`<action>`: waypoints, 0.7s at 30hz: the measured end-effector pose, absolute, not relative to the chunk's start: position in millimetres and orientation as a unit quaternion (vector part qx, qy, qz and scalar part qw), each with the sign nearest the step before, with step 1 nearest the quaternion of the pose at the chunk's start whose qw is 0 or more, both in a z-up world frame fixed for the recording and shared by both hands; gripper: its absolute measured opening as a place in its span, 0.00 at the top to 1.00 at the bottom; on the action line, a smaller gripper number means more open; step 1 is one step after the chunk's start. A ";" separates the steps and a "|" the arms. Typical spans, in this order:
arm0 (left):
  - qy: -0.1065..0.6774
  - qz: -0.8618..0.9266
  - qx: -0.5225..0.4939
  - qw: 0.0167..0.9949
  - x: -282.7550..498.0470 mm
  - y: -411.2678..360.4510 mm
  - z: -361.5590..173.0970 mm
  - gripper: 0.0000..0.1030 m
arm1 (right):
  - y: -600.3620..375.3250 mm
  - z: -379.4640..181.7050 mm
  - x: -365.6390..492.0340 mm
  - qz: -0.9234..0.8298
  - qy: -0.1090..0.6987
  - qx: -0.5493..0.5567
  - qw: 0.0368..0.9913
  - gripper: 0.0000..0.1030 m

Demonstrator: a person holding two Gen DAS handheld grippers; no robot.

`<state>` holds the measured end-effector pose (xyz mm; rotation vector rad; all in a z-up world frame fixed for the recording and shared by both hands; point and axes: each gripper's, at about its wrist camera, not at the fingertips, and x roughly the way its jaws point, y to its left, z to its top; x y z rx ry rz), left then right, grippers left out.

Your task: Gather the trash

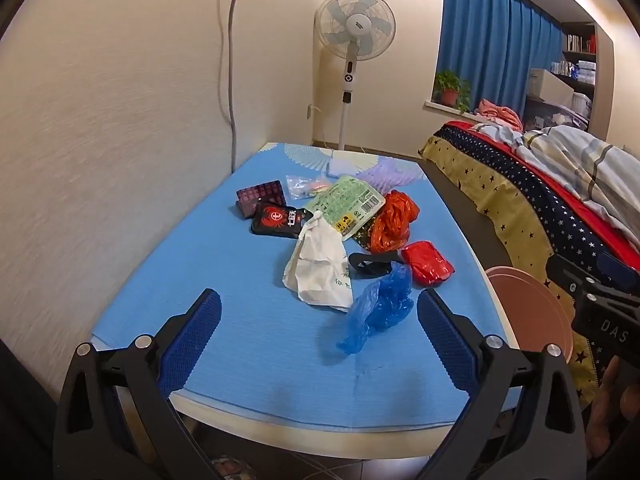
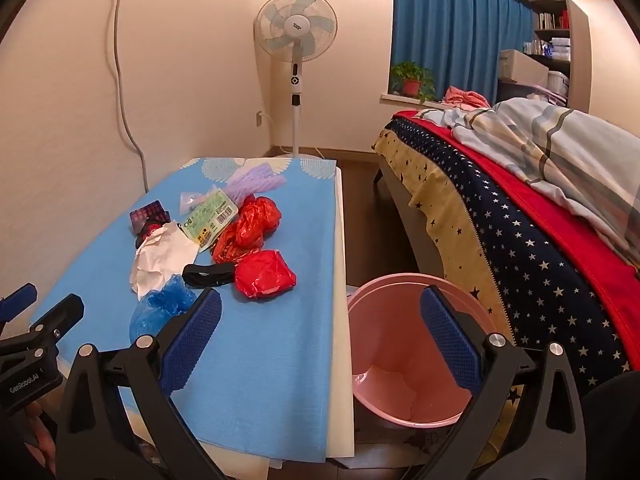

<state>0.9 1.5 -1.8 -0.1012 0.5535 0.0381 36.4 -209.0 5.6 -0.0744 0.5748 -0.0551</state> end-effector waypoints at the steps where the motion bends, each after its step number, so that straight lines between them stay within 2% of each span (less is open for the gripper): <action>1: 0.272 0.015 -0.050 0.961 3.8 -0.3 -3.5 0.08 | -206.8 6.7 34.2 -0.027 0.283 -0.037 0.958 0.05; 21: 0.288 0.003 -0.056 0.956 4.7 -2.8 -5.3 0.11 | -198.7 7.9 30.0 -0.036 0.283 -0.045 0.957 0.05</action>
